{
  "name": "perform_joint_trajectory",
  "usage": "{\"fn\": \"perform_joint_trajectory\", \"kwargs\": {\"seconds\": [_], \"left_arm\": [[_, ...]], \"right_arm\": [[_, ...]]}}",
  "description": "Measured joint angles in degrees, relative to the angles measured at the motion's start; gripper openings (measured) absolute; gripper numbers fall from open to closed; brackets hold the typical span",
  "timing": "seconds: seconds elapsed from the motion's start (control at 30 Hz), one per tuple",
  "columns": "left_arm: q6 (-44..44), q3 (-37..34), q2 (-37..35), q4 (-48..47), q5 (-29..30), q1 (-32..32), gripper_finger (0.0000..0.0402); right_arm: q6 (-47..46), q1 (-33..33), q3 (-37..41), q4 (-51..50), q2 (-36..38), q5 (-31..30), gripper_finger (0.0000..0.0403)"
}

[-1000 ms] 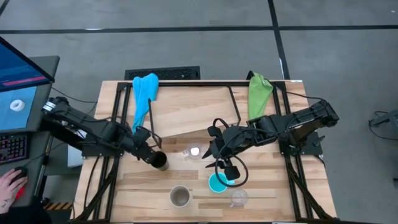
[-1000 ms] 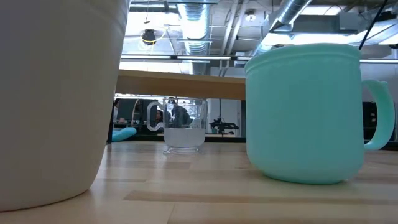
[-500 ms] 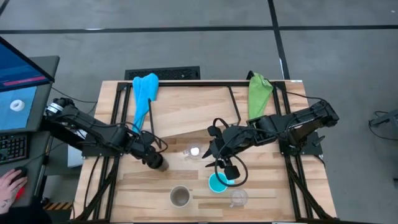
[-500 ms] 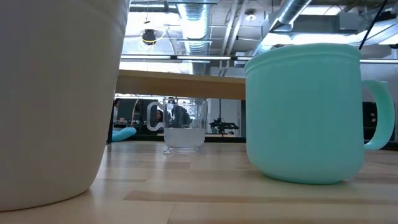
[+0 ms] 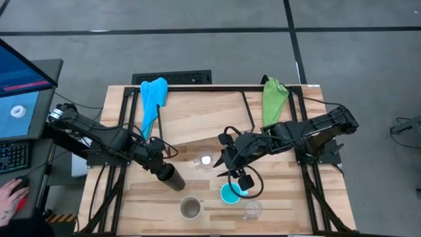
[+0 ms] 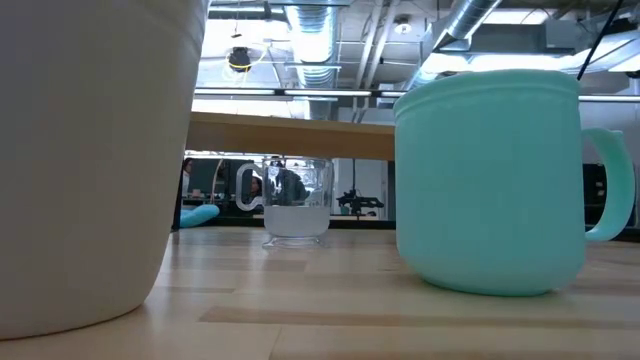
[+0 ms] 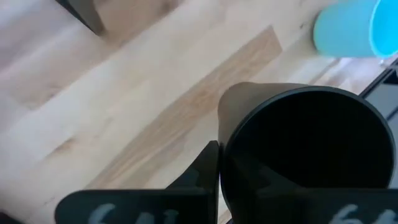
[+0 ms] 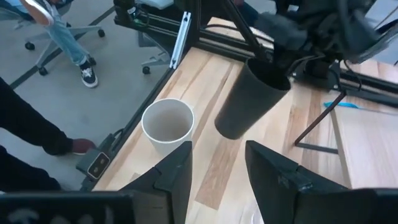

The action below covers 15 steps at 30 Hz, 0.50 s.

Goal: Stack small to large cups/mugs on shelf
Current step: Put the black cup on the shelf

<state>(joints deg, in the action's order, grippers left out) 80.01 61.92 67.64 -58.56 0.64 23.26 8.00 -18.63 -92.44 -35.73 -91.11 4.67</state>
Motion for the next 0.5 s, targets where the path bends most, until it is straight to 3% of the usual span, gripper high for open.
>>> {"fn": "perform_joint_trajectory", "kwargs": {"seconds": [0.27,0.37,0.5], "left_arm": [[0.0,13.3,0.0,-15.5,9.7,-0.3,0.0],[-0.3,18.0,1.4,-20.0,16.3,-1.2,0.0],[-4.5,24.6,5.5,-24.1,27.4,-2.7,0.0]], "right_arm": [[5.2,-0.2,-2.9,1.0,0.4,0.0,0.0171],[7.5,-0.5,-5.9,1.2,0.4,-0.9,0.0171],[7.2,0.0,-9.5,1.7,0.0,-7.4,0.0171]]}}
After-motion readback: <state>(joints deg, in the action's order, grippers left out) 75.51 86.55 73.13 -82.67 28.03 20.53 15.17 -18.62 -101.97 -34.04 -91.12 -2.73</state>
